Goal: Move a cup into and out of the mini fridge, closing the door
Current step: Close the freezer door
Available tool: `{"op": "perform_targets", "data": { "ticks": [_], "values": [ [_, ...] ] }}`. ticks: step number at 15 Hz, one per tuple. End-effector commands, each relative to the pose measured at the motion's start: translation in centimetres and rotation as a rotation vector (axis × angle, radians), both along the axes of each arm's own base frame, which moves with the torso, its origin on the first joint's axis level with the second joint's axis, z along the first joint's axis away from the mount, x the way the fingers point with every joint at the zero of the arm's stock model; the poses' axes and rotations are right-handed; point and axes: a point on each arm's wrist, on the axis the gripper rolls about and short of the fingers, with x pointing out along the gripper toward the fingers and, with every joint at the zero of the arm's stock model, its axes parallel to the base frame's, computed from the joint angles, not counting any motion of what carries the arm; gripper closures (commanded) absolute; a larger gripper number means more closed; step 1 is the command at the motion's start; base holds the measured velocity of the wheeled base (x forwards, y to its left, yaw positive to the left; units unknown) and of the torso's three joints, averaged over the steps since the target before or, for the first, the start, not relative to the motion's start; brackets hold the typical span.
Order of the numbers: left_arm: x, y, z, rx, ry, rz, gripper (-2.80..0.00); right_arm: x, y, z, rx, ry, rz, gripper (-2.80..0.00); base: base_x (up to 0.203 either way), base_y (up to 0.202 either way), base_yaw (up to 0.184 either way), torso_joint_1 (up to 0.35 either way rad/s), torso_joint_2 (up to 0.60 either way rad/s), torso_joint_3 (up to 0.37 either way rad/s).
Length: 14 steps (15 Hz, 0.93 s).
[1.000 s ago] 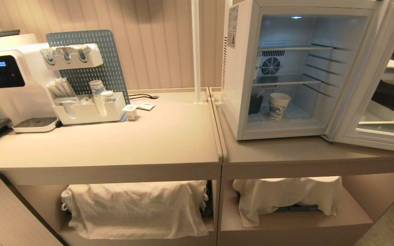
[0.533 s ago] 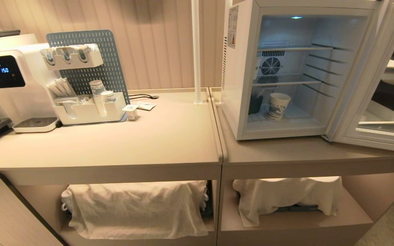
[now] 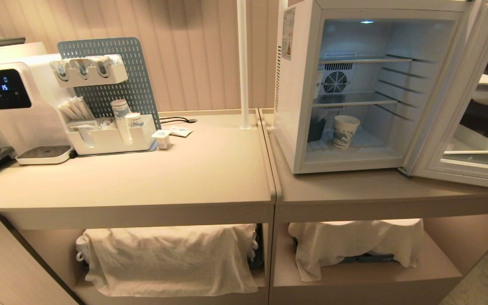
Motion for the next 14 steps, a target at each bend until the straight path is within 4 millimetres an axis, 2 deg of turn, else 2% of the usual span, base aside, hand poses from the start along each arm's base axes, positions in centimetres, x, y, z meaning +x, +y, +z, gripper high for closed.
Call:
{"op": "perform_targets", "data": {
  "ticks": [1,8,14],
  "values": [
    [0.02,0.0,-0.04,-0.001,0.002,0.001,0.0,0.21,0.0,-0.82,0.011,0.006,0.0,0.0,0.0,0.0,0.0,0.0,0.0,0.0],
    [0.01,0.0,-0.04,-0.001,0.002,0.0,0.0,0.21,-0.02,-0.84,0.063,0.009,-0.012,0.0,0.0,0.0,0.0,0.0,0.0,0.0],
    [0.01,0.01,0.01,0.019,0.001,0.005,0.0,0.22,0.0,-0.9,0.042,0.012,-0.003,0.0,0.0,0.0,0.0,0.0,0.0,0.0]
  ]
}}
